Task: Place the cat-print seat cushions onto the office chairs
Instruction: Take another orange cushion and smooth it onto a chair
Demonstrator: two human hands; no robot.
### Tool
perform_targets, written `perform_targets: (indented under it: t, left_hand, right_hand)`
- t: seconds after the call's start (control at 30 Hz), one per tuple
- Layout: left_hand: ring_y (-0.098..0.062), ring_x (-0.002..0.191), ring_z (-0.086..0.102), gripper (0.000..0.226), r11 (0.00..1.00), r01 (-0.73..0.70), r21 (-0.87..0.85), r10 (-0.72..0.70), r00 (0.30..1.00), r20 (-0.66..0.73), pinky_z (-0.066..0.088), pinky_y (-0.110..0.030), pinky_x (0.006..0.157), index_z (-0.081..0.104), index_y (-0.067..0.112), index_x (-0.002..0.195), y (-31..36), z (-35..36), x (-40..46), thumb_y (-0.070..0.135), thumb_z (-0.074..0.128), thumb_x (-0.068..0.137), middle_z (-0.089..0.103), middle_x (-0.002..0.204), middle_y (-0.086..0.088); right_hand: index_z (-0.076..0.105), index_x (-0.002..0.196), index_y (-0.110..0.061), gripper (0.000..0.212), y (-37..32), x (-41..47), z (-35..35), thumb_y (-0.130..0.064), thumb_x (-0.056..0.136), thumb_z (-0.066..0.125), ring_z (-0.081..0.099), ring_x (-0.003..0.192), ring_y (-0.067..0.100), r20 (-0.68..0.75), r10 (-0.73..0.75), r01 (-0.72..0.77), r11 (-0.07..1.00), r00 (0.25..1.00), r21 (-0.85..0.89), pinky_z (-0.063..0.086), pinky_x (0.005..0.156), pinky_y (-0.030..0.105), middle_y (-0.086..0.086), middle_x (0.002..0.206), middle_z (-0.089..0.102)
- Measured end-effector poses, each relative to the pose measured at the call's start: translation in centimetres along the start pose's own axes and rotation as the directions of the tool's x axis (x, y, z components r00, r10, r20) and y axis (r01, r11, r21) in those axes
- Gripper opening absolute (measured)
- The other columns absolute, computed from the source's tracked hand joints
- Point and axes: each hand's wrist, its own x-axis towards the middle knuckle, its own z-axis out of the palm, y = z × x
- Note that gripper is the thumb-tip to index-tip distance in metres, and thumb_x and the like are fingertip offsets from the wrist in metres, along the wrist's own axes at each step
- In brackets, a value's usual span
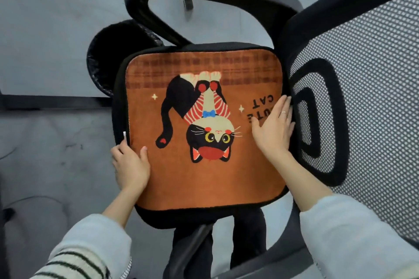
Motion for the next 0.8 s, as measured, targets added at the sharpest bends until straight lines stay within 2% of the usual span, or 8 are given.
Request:
perform_targets:
  t: [0.07,0.13,0.2,0.27,0.43,0.57,0.67,0.8]
  left_hand:
    - [-0.042,0.115,0.043,0.039,0.998,0.035,-0.051,-0.036,0.999,-0.029,0.040,-0.055,0.091,0.041,-0.003,0.124,-0.4,-0.2,-0.4,0.026,0.040,0.098,0.039,0.127,-0.023]
    - [-0.043,0.110,0.046,0.033,0.993,0.080,-0.090,-0.084,0.996,-0.034,0.039,-0.053,0.088,0.046,-0.005,0.116,-0.4,-0.4,-0.5,0.021,0.035,0.099,0.043,0.120,-0.025]
    - [-0.043,0.108,0.046,0.029,0.990,0.097,-0.102,-0.100,0.995,-0.019,0.039,-0.052,0.088,0.046,-0.007,0.111,-0.4,-0.4,-0.5,0.016,0.034,0.098,0.044,0.118,-0.026]
    - [-0.042,0.108,0.045,0.026,0.988,0.108,-0.114,-0.110,0.994,-0.010,0.038,-0.052,0.089,0.046,-0.008,0.108,-0.6,-0.2,-0.9,0.013,0.036,0.096,0.043,0.118,-0.025]
    - [-0.042,0.113,0.040,0.025,0.982,0.108,-0.154,-0.109,0.994,-0.003,0.035,-0.047,0.096,0.046,-0.012,0.108,-1.2,0.5,-2.2,0.007,0.039,0.094,0.040,0.122,-0.027]
    - [-0.043,0.112,0.041,0.025,0.973,0.148,-0.177,-0.149,0.989,0.010,0.034,-0.046,0.097,0.049,-0.014,0.107,-1.0,0.1,-1.1,0.006,0.039,0.094,0.040,0.122,-0.029]
    - [-0.043,0.110,0.043,0.025,0.970,0.161,-0.180,-0.161,0.987,0.014,0.035,-0.046,0.095,0.049,-0.013,0.106,-1.1,0.0,-1.1,0.006,0.039,0.093,0.040,0.122,-0.029]
    - [-0.042,0.110,0.044,0.028,0.966,0.183,-0.183,-0.179,0.983,0.036,0.037,-0.046,0.092,0.048,-0.011,0.109,-1.2,0.1,-0.8,0.008,0.038,0.092,0.039,0.124,-0.026]
  right_hand:
    - [-0.009,0.149,-0.006,0.083,-0.1,-0.5,-0.6,-0.031,0.094,0.048,-0.005,0.147,0.025,-0.018,-0.094,0.093,0.994,0.995,-0.060,0.005,0.119,0.044,0.009,0.159,-0.010]
    - [-0.003,0.150,-0.007,0.077,-0.1,-0.5,-0.6,-0.030,0.096,0.047,-0.005,0.147,0.026,0.055,-0.176,0.180,0.979,0.983,-0.097,0.006,0.120,0.042,0.011,0.159,-0.008]
    - [0.001,0.151,-0.010,0.077,0.2,-0.2,-0.2,-0.034,0.095,0.048,-0.006,0.147,0.028,0.160,-0.183,0.203,0.971,0.970,-0.126,0.008,0.120,0.043,0.012,0.159,-0.006]
    - [0.003,0.151,-0.013,0.080,0.2,0.1,0.3,-0.041,0.093,0.050,-0.007,0.147,0.029,0.189,-0.171,0.206,0.961,0.967,-0.184,0.009,0.120,0.046,0.012,0.159,-0.007]
    - [0.006,0.151,-0.019,0.083,-0.3,-0.3,0.7,-0.047,0.090,0.054,-0.009,0.147,0.028,0.143,-0.131,0.159,0.964,0.981,-0.212,0.012,0.115,0.055,0.007,0.160,-0.008]
    - [0.007,0.151,-0.022,0.087,-0.3,-0.3,0.4,-0.052,0.086,0.057,-0.006,0.147,0.030,0.101,-0.126,0.149,0.953,0.987,-0.263,0.016,0.114,0.055,0.008,0.159,-0.008]
    - [0.005,0.151,-0.018,0.087,-1.2,1.0,-0.3,-0.054,0.088,0.052,-0.002,0.147,0.029,0.080,-0.194,0.209,0.935,0.978,-0.286,0.015,0.116,0.050,0.010,0.160,-0.004]
    - [0.005,0.151,-0.015,0.078,-3.5,4.6,-1.7,-0.050,0.093,0.043,0.000,0.147,0.030,0.042,-0.292,0.294,0.927,0.955,-0.233,0.017,0.117,0.047,0.011,0.160,-0.001]
